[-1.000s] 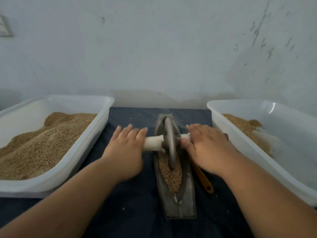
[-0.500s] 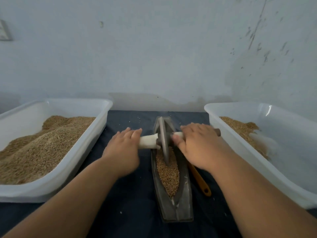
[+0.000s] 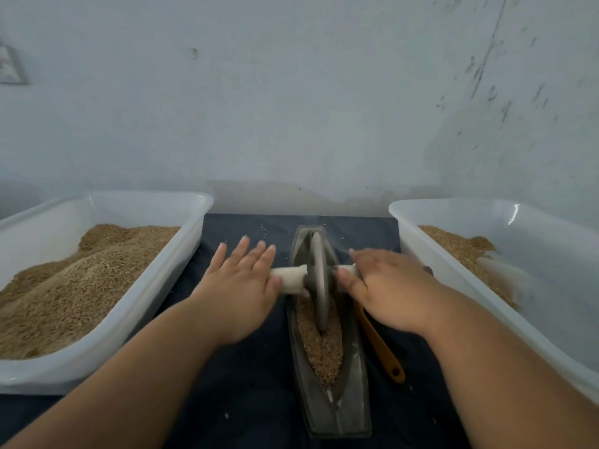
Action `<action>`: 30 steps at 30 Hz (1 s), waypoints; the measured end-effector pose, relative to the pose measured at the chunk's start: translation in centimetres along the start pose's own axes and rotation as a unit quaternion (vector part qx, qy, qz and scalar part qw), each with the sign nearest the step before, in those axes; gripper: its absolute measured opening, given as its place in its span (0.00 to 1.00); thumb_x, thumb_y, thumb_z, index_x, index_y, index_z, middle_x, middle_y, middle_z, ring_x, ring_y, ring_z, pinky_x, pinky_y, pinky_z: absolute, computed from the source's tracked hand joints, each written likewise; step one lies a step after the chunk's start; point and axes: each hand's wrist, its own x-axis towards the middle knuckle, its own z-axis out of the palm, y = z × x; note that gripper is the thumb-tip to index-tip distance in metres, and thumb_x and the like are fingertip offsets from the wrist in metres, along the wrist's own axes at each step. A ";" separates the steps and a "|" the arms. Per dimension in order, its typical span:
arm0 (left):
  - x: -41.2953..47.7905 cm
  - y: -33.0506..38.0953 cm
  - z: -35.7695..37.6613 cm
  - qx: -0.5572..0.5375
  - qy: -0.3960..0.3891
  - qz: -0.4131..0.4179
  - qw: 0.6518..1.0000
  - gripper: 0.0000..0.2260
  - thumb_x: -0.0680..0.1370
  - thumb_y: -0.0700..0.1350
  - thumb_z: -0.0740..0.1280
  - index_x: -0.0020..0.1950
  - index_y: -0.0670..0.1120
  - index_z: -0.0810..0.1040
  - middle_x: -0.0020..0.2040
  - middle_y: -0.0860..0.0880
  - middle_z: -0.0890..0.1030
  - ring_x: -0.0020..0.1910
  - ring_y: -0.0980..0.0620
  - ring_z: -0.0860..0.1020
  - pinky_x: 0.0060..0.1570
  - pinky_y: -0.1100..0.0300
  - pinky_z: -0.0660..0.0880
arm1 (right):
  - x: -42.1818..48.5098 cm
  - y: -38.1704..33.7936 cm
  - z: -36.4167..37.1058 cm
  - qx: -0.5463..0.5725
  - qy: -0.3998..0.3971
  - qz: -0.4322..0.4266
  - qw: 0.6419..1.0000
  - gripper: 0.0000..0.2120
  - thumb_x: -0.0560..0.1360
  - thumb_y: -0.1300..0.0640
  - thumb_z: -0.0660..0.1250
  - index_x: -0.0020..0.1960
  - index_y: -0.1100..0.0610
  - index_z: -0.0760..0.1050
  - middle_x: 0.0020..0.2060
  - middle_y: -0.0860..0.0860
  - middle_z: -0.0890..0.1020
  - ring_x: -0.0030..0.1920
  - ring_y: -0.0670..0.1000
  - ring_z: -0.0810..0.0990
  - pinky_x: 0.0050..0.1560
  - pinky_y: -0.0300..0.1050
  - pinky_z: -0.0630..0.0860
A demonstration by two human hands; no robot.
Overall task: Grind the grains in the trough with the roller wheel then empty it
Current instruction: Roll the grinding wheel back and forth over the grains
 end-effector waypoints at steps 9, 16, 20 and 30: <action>5.2 -1.4 2.3 -0.068 0.040 -0.046 0.996 0.25 0.83 0.56 0.41 0.80 0.52 0.45 0.80 0.53 0.45 0.78 0.51 0.38 0.75 0.48 0.37 | 3.2 -1.2 2.9 -0.062 0.099 0.039 0.992 0.42 0.72 0.32 0.29 0.79 0.52 0.47 0.79 0.51 0.51 0.78 0.51 0.48 0.77 0.53 0.42; 0.4 0.0 -1.4 0.009 0.014 0.025 1.000 0.16 0.81 0.58 0.47 0.57 0.53 0.70 0.52 0.52 0.76 0.49 0.51 0.74 0.52 0.51 0.72 | -1.6 -0.8 -1.3 -0.017 0.003 -0.026 1.000 0.24 0.81 0.45 0.56 0.75 0.45 0.58 0.69 0.44 0.69 0.68 0.48 0.67 0.70 0.47 0.63; -2.0 0.4 -3.9 0.021 -0.060 0.088 0.994 0.09 0.80 0.61 0.55 0.47 0.57 0.66 0.44 0.56 0.72 0.40 0.57 0.72 0.39 0.58 0.66 | -4.6 -0.8 -4.5 -0.030 -0.109 -0.043 0.993 0.15 0.79 0.56 0.60 0.61 0.39 0.69 0.52 0.42 0.77 0.51 0.43 0.76 0.51 0.40 0.73; 0.2 -0.8 -1.7 -0.040 -0.046 0.058 0.996 0.06 0.82 0.56 0.54 0.49 0.58 0.68 0.49 0.56 0.76 0.46 0.57 0.73 0.49 0.57 0.70 | -1.8 -0.6 -1.9 0.057 -0.069 0.000 0.996 0.23 0.77 0.63 0.61 0.68 0.44 0.70 0.56 0.47 0.79 0.56 0.50 0.77 0.58 0.47 0.72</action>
